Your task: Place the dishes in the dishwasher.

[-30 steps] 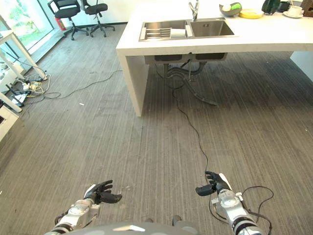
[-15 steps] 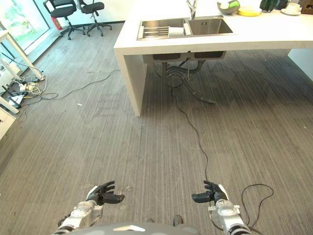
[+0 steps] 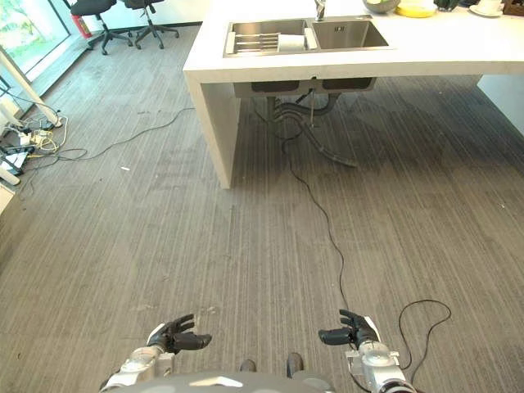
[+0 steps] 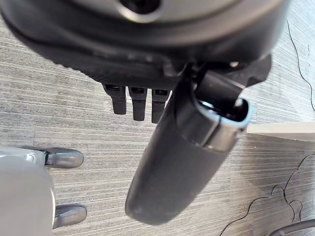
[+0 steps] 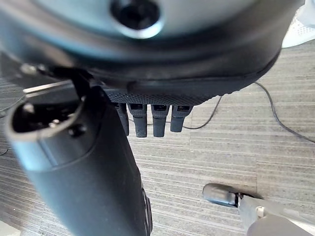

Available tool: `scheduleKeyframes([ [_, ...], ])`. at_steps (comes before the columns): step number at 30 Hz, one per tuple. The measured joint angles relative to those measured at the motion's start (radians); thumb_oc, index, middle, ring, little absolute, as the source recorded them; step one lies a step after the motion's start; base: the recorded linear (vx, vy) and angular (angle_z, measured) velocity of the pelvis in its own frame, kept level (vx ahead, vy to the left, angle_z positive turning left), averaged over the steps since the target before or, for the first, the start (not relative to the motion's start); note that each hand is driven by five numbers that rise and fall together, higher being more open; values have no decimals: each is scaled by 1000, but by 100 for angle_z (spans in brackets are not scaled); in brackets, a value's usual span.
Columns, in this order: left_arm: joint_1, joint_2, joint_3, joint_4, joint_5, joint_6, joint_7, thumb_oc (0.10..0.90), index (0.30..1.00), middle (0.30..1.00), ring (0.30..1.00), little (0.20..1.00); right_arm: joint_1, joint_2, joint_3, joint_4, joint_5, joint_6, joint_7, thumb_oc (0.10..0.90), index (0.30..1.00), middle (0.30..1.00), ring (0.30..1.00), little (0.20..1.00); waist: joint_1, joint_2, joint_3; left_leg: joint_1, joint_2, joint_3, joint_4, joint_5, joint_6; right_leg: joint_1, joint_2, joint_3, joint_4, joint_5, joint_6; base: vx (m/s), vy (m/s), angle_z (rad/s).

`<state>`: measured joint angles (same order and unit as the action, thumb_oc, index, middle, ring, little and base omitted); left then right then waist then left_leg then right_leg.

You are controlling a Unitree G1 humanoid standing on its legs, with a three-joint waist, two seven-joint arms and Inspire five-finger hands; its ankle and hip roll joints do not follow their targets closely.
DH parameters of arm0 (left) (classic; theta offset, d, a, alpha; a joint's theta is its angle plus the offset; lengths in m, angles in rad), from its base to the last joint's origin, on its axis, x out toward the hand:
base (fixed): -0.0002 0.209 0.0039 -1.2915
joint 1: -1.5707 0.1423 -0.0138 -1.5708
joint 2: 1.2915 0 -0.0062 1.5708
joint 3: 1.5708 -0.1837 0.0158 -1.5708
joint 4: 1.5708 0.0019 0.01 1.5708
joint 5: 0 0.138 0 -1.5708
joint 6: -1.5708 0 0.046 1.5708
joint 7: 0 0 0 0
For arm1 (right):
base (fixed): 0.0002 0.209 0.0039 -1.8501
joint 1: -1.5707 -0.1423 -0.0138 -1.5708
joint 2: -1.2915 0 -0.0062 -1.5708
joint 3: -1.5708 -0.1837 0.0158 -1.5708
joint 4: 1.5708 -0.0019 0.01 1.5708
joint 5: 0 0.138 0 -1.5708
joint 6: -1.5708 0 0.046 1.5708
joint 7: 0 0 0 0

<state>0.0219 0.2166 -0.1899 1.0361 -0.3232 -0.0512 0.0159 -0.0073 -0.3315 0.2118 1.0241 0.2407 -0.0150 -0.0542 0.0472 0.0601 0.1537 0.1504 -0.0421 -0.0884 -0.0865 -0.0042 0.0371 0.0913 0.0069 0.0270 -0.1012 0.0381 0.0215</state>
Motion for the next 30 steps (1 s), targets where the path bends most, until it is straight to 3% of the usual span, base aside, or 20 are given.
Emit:
scheduleKeyframes([
  [9,-10,28,-23,-1,21,11,-3,800,900,900,900,900,-27,-7,6,33,-5,14,8,800,900,900,900,900,7,-27,18,-8,-1,1,-1,0,0,-9,-1,4,1,2,-1,0,13,-1],
  [27,-24,46,-29,-83,58,21,1,800,900,900,900,900,-47,-10,6,12,-5,35,7,800,900,900,900,900,10,-33,42,-34,-5,4,-2,3,6,-42,-2,12,6,12,2,-5,20,-1],
  [30,-28,66,-37,-139,62,24,5,800,900,900,900,900,-61,-12,5,5,-5,35,4,800,900,900,900,900,16,-38,53,-49,-7,1,-2,5,8,-84,4,24,55,10,3,-15,61,-13],
])
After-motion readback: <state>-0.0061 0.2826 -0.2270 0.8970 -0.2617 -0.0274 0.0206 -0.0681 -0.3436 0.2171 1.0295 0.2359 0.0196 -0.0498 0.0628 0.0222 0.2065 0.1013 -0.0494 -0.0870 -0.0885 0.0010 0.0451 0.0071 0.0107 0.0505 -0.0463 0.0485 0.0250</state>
